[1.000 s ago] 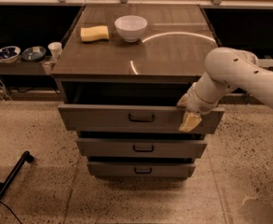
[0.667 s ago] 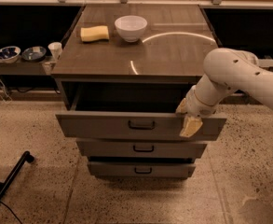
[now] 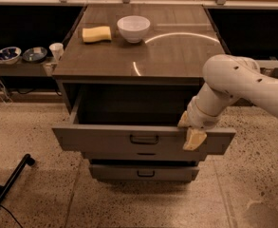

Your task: Open top drawer

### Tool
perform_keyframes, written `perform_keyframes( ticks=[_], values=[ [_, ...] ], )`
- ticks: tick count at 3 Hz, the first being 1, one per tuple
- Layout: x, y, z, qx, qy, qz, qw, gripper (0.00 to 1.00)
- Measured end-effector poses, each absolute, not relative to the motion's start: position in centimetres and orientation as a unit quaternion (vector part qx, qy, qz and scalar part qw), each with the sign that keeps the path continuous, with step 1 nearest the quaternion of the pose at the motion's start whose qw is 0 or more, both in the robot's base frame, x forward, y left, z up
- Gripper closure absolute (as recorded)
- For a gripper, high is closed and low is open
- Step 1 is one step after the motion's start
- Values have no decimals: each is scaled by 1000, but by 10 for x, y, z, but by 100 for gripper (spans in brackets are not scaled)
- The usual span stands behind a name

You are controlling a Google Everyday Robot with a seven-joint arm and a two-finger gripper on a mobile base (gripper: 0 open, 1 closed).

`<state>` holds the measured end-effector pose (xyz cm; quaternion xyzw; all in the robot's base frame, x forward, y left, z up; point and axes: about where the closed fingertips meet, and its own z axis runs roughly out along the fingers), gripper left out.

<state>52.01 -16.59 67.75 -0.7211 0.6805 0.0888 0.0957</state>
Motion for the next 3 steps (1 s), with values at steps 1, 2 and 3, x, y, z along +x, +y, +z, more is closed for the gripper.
perform_keyframes(
  ticks=[1,2,3],
  values=[
    [492,-168,675,-720,682,107,76,43],
    [464,-172,675,-711,689,125,64,44],
    [457,-176,689,-704,696,119,73,43]
  ],
)
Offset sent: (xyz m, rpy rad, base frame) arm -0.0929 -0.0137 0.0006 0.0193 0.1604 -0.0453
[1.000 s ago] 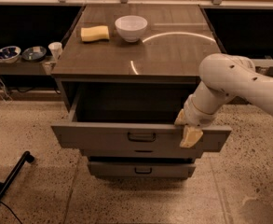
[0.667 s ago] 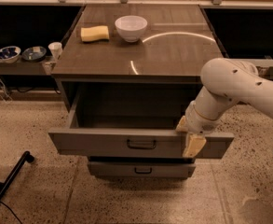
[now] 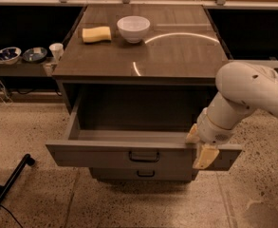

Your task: Open top drawer

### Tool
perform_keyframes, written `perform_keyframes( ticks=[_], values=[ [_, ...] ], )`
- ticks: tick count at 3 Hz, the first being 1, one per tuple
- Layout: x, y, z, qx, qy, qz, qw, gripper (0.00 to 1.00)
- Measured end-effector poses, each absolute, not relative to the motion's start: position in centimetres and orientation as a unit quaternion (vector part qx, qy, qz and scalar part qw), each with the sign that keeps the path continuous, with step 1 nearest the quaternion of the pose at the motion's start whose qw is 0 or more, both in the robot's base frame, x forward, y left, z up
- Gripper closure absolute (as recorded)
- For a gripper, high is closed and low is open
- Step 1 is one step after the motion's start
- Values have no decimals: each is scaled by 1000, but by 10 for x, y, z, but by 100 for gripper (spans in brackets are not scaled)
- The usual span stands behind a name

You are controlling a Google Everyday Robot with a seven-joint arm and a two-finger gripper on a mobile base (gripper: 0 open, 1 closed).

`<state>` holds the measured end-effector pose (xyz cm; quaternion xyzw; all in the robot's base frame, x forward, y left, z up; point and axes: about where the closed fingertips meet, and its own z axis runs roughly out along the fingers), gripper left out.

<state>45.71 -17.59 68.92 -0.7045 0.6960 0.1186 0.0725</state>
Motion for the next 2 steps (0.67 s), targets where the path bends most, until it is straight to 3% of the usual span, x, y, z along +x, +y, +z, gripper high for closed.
perform_keyframes(
  ticks=[2],
  values=[
    [540,-176,726,-704,700,58,109,39]
  ],
)
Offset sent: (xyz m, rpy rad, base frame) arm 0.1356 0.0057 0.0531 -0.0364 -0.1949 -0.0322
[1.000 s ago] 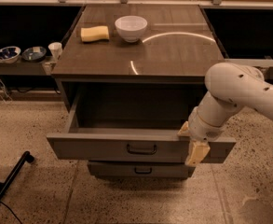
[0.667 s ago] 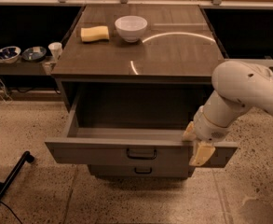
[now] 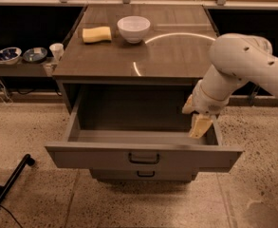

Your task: Open top drawer

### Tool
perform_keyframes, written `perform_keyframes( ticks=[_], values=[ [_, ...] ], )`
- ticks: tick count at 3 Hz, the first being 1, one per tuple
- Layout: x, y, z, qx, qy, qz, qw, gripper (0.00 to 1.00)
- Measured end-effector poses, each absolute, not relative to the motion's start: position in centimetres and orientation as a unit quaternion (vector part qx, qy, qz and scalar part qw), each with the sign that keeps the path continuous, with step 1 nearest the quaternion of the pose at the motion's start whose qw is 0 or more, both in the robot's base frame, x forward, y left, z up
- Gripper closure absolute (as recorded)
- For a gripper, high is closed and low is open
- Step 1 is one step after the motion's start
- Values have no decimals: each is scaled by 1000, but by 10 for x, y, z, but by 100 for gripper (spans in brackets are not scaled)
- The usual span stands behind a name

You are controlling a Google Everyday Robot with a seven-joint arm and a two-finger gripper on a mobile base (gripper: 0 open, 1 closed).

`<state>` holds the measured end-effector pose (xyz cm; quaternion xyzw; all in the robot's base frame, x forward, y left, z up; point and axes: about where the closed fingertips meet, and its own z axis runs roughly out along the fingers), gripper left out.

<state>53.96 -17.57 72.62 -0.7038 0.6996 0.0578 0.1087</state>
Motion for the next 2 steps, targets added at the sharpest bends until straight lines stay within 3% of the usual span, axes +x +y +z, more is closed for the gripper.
perform_keyframes(
  ticks=[1,2],
  values=[
    [579,-175,704,-684,721,55,101,58],
    [587,-177,645,-645,756,81,84,89]
  ],
)
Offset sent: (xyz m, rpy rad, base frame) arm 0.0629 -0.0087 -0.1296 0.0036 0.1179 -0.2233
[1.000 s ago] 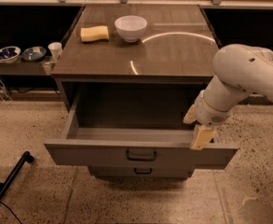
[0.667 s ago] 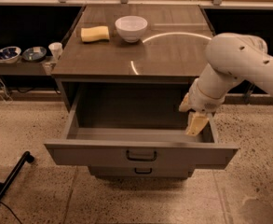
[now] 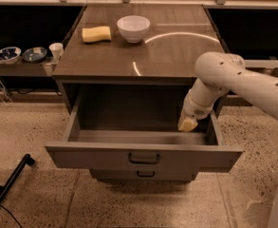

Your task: Open top drawer

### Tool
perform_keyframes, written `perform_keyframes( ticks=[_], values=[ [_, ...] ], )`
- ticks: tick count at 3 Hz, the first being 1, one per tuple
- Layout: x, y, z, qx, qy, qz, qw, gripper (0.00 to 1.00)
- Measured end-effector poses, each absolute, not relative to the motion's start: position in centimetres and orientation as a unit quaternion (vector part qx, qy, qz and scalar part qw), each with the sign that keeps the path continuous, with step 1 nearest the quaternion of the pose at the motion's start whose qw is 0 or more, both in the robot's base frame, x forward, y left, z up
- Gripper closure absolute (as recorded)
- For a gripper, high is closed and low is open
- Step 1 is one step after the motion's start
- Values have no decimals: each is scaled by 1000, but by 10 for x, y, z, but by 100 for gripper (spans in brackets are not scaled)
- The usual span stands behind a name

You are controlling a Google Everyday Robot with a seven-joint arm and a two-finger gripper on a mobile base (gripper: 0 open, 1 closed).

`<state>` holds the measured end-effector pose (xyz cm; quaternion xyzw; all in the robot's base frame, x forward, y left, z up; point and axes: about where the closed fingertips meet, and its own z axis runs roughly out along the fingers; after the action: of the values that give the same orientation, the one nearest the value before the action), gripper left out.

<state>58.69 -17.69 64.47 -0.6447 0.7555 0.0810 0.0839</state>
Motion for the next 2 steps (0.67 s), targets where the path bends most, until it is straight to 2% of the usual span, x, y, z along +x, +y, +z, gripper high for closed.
perform_keyframes(
  ticks=[1,2],
  values=[
    [572,-169,619,-619,774,113,70,100],
    [532,-160,623,-597,787,144,56,100]
  ],
)
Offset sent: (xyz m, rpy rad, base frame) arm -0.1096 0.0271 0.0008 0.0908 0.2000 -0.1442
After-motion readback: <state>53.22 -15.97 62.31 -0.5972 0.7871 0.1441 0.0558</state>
